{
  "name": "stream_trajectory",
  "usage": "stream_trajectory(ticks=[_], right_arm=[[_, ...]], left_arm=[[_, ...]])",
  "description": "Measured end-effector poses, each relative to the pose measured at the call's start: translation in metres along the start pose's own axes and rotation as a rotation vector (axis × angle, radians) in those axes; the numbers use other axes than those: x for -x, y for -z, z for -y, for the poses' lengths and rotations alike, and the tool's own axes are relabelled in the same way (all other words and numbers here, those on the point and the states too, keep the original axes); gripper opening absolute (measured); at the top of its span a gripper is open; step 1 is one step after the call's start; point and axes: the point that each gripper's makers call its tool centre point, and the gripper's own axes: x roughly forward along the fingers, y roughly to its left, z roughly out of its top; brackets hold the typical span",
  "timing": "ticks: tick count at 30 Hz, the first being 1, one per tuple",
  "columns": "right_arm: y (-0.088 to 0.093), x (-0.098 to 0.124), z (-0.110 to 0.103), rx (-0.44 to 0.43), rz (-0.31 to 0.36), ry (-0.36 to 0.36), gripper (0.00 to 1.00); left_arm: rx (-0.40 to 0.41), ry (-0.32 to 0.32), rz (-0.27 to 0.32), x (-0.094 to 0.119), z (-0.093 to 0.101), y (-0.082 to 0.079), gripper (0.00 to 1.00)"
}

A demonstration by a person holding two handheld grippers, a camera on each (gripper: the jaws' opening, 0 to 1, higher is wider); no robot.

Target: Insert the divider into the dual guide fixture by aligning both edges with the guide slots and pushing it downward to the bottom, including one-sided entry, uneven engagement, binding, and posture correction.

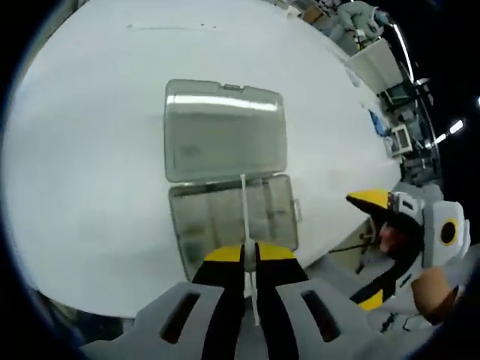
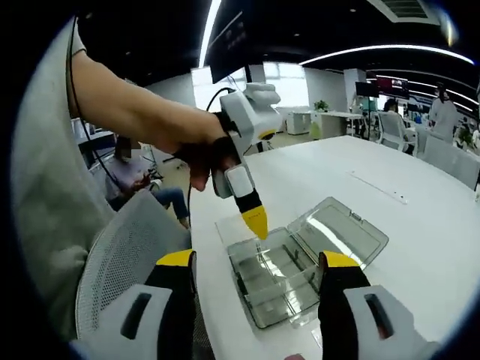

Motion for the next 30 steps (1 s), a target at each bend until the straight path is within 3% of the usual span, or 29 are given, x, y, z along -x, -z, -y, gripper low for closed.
stream_trajectory(ticks=[8,30], right_arm=[[0.001,-0.001,-0.005,0.043,-0.003,-0.012,0.65],[0.008,0.004,-0.007,0.041,-0.015,-0.020,0.66]], left_arm=[[0.067,0.001,-0.003,-0.007,-0.005,0.008,0.01],[0.093,-0.025,-0.010,-0.020,-0.012,0.012,0.01]])
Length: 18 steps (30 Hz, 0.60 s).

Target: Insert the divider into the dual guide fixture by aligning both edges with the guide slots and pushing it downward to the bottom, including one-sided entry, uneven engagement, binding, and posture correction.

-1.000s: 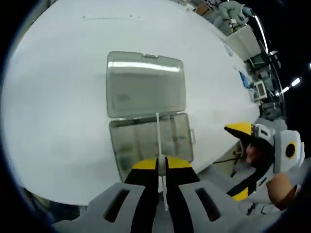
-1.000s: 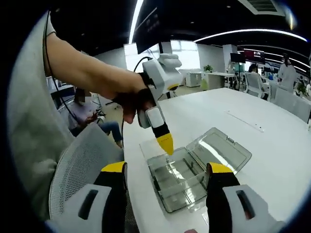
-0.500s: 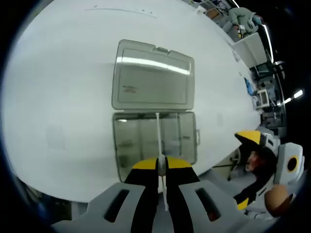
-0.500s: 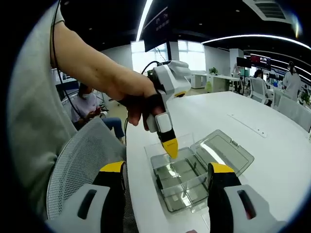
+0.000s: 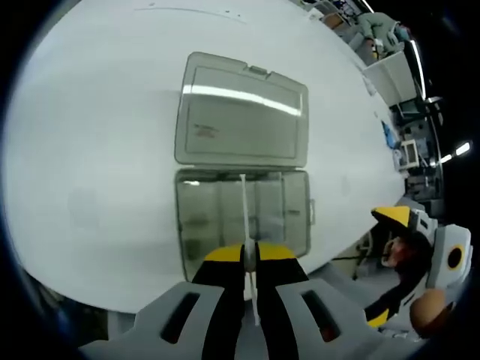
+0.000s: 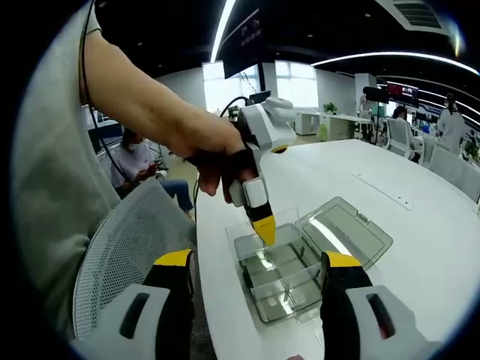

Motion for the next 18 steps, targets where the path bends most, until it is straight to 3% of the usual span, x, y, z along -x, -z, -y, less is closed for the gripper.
stream_trajectory(ticks=[18], right_arm=[[0.0050,0.0024,0.0005,-0.019,-0.009,0.001,0.65]], left_arm=[[0.004,-0.020,-0.014,-0.0099,-0.0054,-0.0002,0.01]])
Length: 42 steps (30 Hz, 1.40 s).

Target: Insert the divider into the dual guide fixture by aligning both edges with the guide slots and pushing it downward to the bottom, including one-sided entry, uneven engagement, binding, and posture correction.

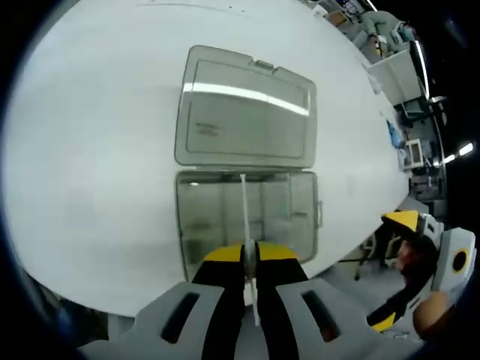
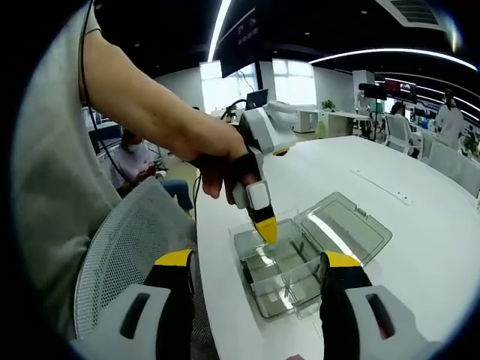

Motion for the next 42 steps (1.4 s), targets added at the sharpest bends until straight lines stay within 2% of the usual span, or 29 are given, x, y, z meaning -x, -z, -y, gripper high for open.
stream_trajectory(ticks=[42], right_arm=[[0.003,0.001,0.002,-0.015,-0.002,-0.001,0.64]], left_arm=[[-0.005,-0.046,-0.030,-0.011,-0.010,-0.005,0.01]])
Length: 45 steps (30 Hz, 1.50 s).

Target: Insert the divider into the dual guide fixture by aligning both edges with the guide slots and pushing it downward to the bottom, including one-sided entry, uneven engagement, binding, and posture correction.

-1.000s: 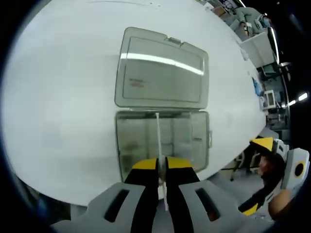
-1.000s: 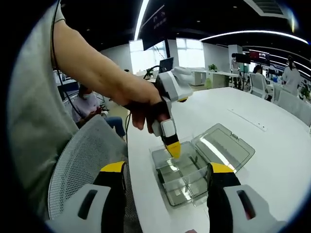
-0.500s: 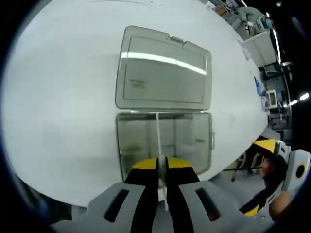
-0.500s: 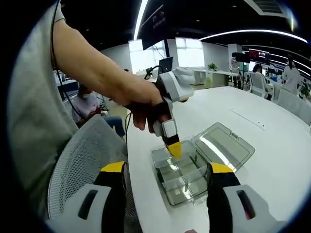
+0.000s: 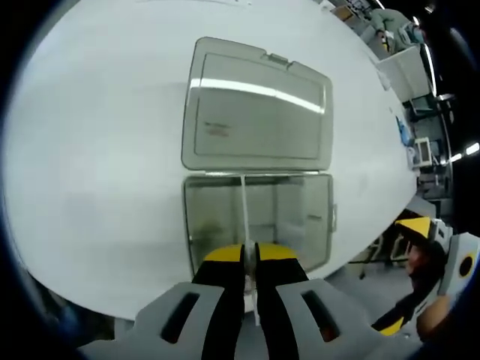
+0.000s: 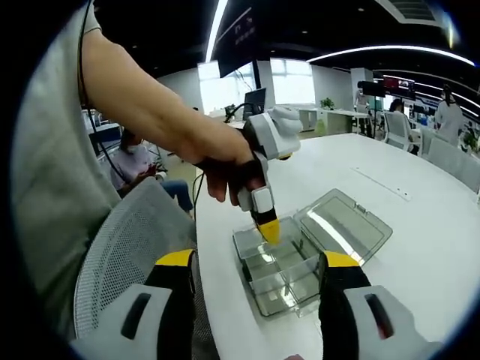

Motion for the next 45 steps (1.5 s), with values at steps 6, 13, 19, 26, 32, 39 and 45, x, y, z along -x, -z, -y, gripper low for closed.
stream_trajectory(ticks=[6,13,19,26,32,39,45], right_arm=[[0.0002,0.0003,-0.0003,-0.005,0.001,0.002,0.63],[0.0014,0.0015,0.0002,-0.007,0.000,0.005,0.63],[0.0015,0.0022,0.0002,-0.007,-0.001,0.007,0.63],[0.0011,0.0025,0.0010,-0.006,-0.001,0.007,0.63],[0.0006,0.0019,0.0014,-0.006,-0.001,0.005,0.63],[0.0011,0.0026,0.0020,-0.008,-0.002,0.006,0.63],[0.0019,0.0032,0.0030,-0.009,-0.002,0.009,0.63]], left_arm=[[-0.010,-0.003,-0.008,-0.0014,0.0011,0.0007,0.01],[-0.013,-0.011,-0.012,-0.0026,0.0001,0.0008,0.01],[-0.010,-0.020,-0.019,-0.0041,-0.0026,0.0008,0.01],[-0.011,-0.024,-0.024,-0.0048,-0.0024,0.0004,0.01],[-0.017,-0.028,-0.025,-0.0053,-0.0022,0.0005,0.01],[-0.020,-0.032,-0.027,-0.0065,-0.0021,0.0002,0.01],[-0.028,-0.039,-0.030,-0.0069,-0.0016,0.0012,0.01]])
